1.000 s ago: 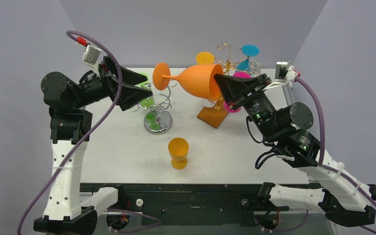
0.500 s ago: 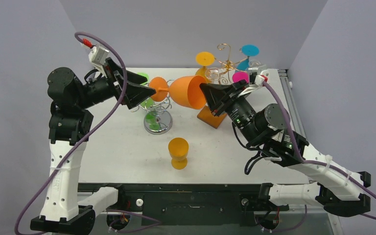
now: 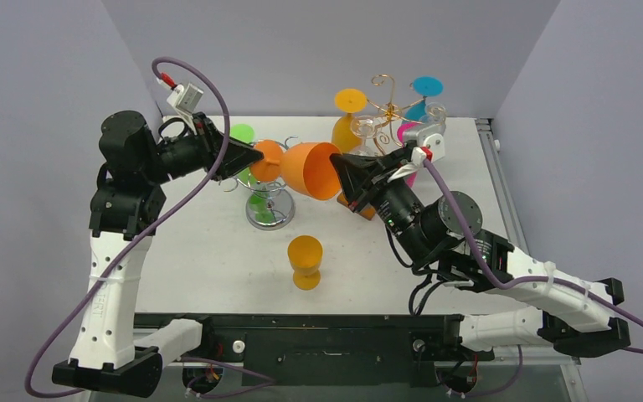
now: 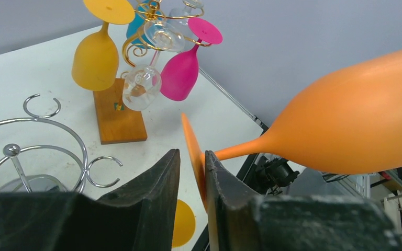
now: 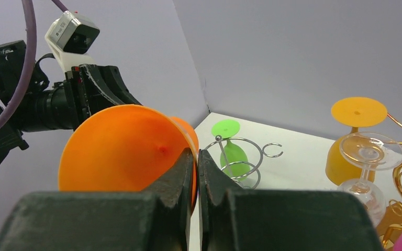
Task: Place the wine glass upside down on the wine glass rack
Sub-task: Turn the wine glass upside down at the wine rack.
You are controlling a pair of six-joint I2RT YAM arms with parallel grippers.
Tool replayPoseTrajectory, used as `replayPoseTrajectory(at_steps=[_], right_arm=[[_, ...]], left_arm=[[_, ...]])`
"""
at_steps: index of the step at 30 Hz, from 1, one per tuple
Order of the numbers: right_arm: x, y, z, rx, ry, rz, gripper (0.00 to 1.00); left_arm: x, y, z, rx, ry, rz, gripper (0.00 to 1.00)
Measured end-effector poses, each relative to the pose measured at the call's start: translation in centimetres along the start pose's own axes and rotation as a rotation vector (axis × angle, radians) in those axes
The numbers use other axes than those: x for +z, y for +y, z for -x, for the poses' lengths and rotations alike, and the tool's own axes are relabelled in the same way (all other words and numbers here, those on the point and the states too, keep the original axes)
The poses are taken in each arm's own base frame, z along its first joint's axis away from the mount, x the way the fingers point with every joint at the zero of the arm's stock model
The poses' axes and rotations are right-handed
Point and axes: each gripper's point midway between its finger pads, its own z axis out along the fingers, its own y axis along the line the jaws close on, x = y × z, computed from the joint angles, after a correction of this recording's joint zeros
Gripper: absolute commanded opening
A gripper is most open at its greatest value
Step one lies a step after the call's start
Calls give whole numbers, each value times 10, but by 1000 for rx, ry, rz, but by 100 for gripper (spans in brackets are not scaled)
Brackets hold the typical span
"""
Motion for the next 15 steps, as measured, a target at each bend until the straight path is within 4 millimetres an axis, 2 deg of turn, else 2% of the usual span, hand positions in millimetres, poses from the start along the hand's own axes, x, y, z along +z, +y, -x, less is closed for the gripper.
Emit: replayPoseTrajectory(at_steps=[3, 4, 6, 7, 8, 9, 11, 15], right_arm=[[0, 6, -4, -30, 5, 2, 0], [1, 8, -6, -41, 7, 1, 8], [1, 11, -6, -55, 10, 4, 30], [2, 13, -6, -57, 13, 7, 50], [1, 14, -8, -62, 22, 10, 61], [2, 16, -9, -63, 31, 12, 69], [1, 18, -10, -75, 59, 22, 73], [-8, 18, -19, -91, 138, 59, 75]], left_arm=[[0, -4, -3, -8, 16, -25, 1], [0, -4, -4, -10, 19, -25, 0], [1, -3, -5, -20, 25, -21, 0], [1, -2, -4, -17, 26, -17, 0], [1, -1, -3, -7, 29, -16, 0], [1, -2, -1, 12, 29, -16, 0], [0, -4, 8, 75, 17, -15, 0], [-8, -14, 37, 289, -61, 4, 0]])
